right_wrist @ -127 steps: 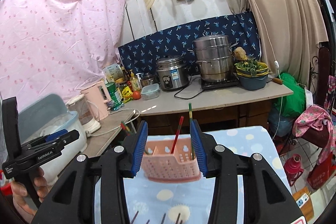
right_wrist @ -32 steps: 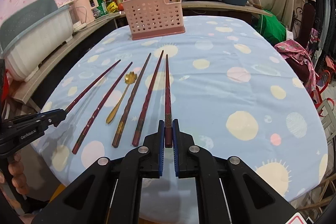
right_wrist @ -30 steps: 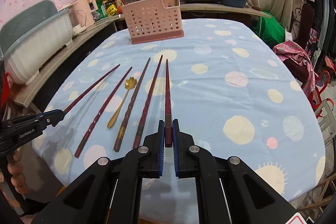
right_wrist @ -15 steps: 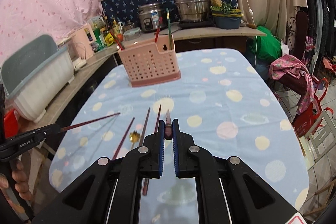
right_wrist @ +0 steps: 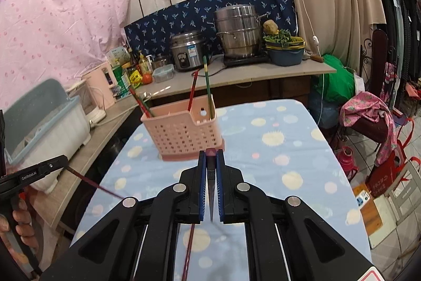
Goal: Organize utensils
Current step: 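Lift the dark red chopstick with the right gripper above the pink basket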
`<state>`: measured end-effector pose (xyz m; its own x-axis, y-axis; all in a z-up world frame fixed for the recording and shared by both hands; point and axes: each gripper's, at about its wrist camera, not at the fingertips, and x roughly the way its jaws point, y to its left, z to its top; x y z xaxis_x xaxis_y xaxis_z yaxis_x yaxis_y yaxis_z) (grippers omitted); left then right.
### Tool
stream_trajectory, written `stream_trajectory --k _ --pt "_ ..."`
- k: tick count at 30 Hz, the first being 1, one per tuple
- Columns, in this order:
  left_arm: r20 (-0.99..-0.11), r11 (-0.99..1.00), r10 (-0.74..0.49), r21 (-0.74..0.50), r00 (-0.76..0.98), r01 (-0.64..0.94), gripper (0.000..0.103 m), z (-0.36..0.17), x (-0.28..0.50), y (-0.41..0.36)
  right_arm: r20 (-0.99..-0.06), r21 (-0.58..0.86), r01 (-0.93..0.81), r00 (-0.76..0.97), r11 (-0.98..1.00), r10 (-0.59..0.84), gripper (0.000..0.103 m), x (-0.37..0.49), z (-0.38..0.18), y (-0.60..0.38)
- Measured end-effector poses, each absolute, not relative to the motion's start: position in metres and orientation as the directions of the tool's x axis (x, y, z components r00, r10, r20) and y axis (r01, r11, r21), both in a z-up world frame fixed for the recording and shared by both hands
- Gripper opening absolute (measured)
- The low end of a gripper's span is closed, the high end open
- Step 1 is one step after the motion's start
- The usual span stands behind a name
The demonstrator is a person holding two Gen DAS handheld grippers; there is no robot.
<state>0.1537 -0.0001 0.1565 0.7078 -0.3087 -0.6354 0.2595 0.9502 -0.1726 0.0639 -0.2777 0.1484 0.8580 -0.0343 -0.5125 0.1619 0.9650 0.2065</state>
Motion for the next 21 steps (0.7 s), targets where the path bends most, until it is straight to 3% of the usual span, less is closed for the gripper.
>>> stream_trajectory --k 12,21 --pt "-0.57 0.943 -0.333 -0.191 0.751 0.273 0.007 0.21 0.206 -0.008 -0.428 0.249 0.107 0.904 0.963 0.01 0.007 0.116 0.201 -0.289" --pt "-0.467 0.94 -0.342 -0.183 0.816 0.289 0.007 0.269 0.246 -0.031 -0.308 0.292 0.056 0.951 0.955 0.039 0.007 0.172 0.258 -0.292"
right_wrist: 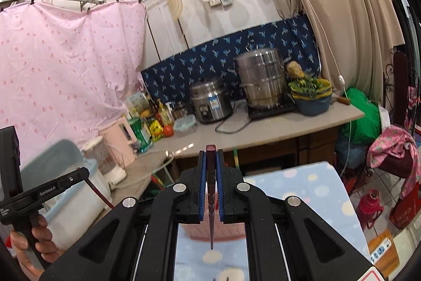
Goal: Organize utensils
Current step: 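Lift the dark red chopstick with the right gripper above the pink basket, then lower the chopstick into the pink basket and open the right gripper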
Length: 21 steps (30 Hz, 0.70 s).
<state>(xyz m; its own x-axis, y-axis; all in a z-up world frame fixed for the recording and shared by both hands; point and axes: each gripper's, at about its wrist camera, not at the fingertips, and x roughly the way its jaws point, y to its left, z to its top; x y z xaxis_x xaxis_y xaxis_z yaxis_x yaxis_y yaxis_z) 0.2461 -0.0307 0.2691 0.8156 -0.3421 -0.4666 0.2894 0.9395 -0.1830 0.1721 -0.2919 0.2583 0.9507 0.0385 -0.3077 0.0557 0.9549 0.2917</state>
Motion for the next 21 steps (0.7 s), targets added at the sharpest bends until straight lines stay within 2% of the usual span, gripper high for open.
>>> stream_trajectory --k 6,10,21 --pt "-0.379 0.939 -0.342 -0.18 0.86 0.294 0.007 0.299 0.272 -0.044 -0.255 0.292 0.036 0.966 0.956 0.042 0.007 0.217 0.28 -0.291" --pt "-0.355 0.941 -0.334 -0.179 0.873 0.287 0.007 0.302 0.294 -0.052 -0.259 0.286 0.032 0.965 0.958 0.045 0.007 0.245 0.276 -0.289" --pt "-0.458 0.948 -0.318 -0.165 0.83 0.272 0.007 0.254 0.344 -0.075 -0.389 0.297 0.047 0.918 0.954 0.075 0.007 0.3 0.215 -0.288"
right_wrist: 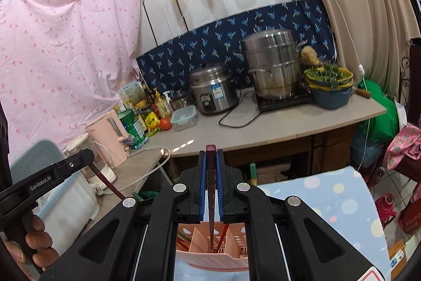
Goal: Organize utensils
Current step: 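Lower the chopstick into the pink basket and open the right gripper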
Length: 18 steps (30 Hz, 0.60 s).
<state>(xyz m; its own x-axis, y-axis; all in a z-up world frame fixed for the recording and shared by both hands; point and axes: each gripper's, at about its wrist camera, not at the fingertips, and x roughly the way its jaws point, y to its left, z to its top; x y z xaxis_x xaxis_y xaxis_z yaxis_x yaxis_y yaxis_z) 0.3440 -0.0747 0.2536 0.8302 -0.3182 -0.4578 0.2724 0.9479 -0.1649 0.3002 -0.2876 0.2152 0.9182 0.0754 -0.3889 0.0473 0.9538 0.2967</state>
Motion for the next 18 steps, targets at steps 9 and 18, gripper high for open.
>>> stream_trajectory --k 9,18 --pt "-0.509 0.954 -0.299 -0.167 0.808 0.248 0.007 0.228 0.36 -0.081 -0.457 0.287 0.059 0.886 0.956 0.082 0.008 0.318 0.19 -0.289" --pt "-0.478 0.961 -0.275 -0.16 0.834 0.224 0.043 0.234 0.346 -0.073 -0.416 0.277 0.061 0.907 0.959 0.062 0.03 0.293 0.207 -0.293"
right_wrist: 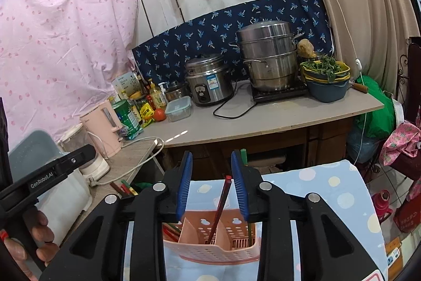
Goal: Organize utensils
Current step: 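Lower the chopstick into the pink basket and open the right gripper, then move the open right gripper back over the remaining chopsticks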
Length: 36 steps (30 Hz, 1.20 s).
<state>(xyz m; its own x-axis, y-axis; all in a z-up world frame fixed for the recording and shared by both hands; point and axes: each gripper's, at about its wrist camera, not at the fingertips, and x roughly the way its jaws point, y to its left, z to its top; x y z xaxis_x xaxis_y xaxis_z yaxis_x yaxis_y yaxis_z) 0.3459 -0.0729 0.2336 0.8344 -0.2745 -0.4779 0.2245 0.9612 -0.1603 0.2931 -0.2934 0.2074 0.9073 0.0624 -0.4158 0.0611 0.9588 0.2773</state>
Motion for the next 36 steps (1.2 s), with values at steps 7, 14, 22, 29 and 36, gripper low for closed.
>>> stream_trajectory --k 7,14,22,29,36 --pt "-0.464 0.964 -0.264 -0.145 0.846 0.221 0.049 0.243 0.322 -0.065 -0.395 0.265 0.048 0.917 0.963 0.063 0.03 0.26 0.224 -0.292" --pt "-0.466 0.966 -0.26 -0.128 0.845 0.226 0.051 0.246 0.288 -0.055 -0.384 0.247 0.038 0.921 0.968 0.061 0.034 0.216 0.231 -0.285" --pt "-0.479 0.969 -0.246 -0.102 0.843 0.224 0.059 0.225 0.234 -0.033 -0.435 0.259 0.041 0.897 0.965 0.078 0.035 0.153 0.199 -0.277" --pt "-0.514 0.97 -0.242 -0.102 0.823 0.221 0.059 0.19 0.189 -0.017 -0.531 0.307 0.056 0.839 0.95 0.122 0.035 0.108 0.142 -0.265" --pt "-0.579 0.969 -0.241 -0.106 0.778 0.222 0.059 0.147 0.151 -0.006 -0.606 0.283 0.091 0.789 0.955 0.104 0.035 0.069 0.095 -0.248"
